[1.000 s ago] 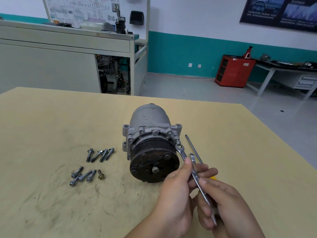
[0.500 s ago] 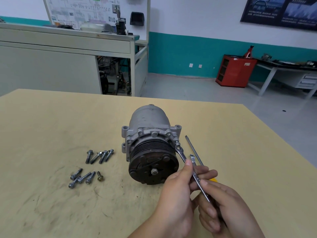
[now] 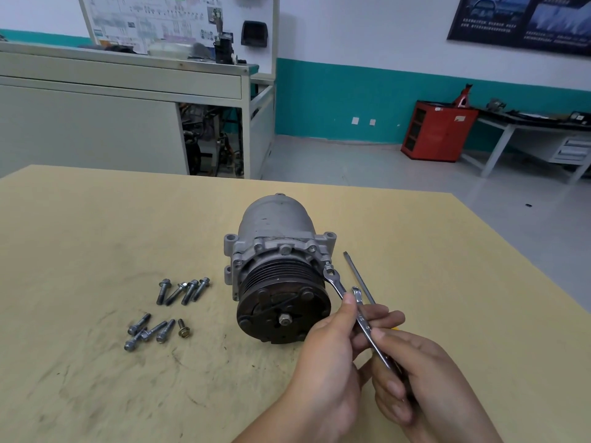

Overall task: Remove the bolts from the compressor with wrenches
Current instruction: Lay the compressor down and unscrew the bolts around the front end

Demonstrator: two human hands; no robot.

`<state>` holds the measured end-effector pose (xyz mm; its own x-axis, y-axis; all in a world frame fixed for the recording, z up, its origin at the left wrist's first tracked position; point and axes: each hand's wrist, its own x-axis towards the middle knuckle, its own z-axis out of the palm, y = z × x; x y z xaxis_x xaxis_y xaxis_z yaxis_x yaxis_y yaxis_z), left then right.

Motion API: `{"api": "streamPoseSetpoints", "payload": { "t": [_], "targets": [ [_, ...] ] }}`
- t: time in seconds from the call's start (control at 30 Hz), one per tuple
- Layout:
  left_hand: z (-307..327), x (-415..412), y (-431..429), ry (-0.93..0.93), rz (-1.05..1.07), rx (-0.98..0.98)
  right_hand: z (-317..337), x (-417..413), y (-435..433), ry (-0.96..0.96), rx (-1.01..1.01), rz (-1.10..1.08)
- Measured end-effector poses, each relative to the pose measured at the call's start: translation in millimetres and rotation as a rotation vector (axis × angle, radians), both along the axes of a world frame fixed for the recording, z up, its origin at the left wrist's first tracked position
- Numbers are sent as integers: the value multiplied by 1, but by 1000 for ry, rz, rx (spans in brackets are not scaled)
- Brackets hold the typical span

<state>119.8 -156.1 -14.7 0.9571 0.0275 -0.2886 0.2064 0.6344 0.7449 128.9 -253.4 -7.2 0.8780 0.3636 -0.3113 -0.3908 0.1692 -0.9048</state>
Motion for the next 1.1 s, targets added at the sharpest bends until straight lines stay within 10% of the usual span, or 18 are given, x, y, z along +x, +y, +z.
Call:
{"api": "streamPoseSetpoints", "payload": {
  "t": [0.2,0.5,1.1],
  "targets": [
    [1,-1,-1,-7,-15,-59,9,1,-2,49,21,30],
    [-11,4,-1,25,-43,-216,12,3,4,452,592,238],
    [-9,1,-3,-30,-5,-62,8,-4,2,273,485,136]
  ]
}}
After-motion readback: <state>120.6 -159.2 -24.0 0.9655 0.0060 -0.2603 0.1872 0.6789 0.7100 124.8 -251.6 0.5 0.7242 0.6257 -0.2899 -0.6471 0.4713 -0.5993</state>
